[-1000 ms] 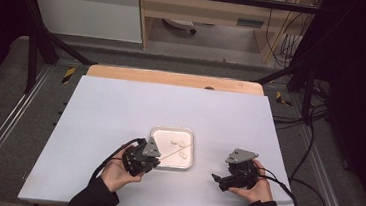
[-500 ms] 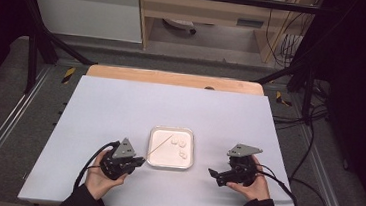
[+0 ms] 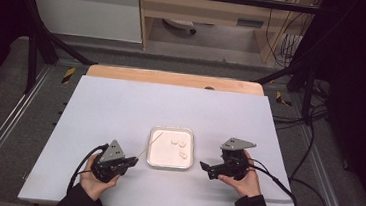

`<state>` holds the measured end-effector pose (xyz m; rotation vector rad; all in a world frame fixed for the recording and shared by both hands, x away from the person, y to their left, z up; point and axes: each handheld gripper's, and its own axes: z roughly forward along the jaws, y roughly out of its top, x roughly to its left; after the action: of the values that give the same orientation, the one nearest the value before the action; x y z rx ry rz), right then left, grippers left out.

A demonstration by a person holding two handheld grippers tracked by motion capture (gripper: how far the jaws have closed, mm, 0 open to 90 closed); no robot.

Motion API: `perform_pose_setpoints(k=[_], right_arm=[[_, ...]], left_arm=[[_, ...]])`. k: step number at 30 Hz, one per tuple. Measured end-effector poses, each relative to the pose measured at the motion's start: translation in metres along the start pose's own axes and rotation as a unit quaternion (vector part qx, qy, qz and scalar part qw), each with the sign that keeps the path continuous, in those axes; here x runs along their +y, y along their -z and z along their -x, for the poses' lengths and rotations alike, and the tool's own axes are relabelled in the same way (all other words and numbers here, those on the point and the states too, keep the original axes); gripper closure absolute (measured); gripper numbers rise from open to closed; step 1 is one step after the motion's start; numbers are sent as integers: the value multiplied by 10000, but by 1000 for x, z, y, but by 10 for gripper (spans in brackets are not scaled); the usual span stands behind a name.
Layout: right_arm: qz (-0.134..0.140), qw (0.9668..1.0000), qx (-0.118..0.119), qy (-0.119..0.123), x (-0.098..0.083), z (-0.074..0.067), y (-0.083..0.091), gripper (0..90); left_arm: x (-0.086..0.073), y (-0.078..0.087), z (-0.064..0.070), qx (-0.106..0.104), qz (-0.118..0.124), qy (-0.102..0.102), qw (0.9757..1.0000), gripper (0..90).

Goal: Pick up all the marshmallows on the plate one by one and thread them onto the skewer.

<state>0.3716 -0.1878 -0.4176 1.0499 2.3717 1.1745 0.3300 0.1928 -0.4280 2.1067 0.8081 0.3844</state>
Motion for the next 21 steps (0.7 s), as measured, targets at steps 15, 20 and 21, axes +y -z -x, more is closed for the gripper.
perform_pose_setpoints(k=[15,20,21], right_arm=[[151,9997,-53,-157,31,-6,-31,15],[125,9998,-43,-177,41,-9,-46,26],[116,9998,-47,-183,42,-9,-51,29]], left_arm=[[-4,2,0,30,169,47,9998,883],[-4,2,-1,25,178,75,9998,883],[-4,2,-1,20,174,63,9998,883]])
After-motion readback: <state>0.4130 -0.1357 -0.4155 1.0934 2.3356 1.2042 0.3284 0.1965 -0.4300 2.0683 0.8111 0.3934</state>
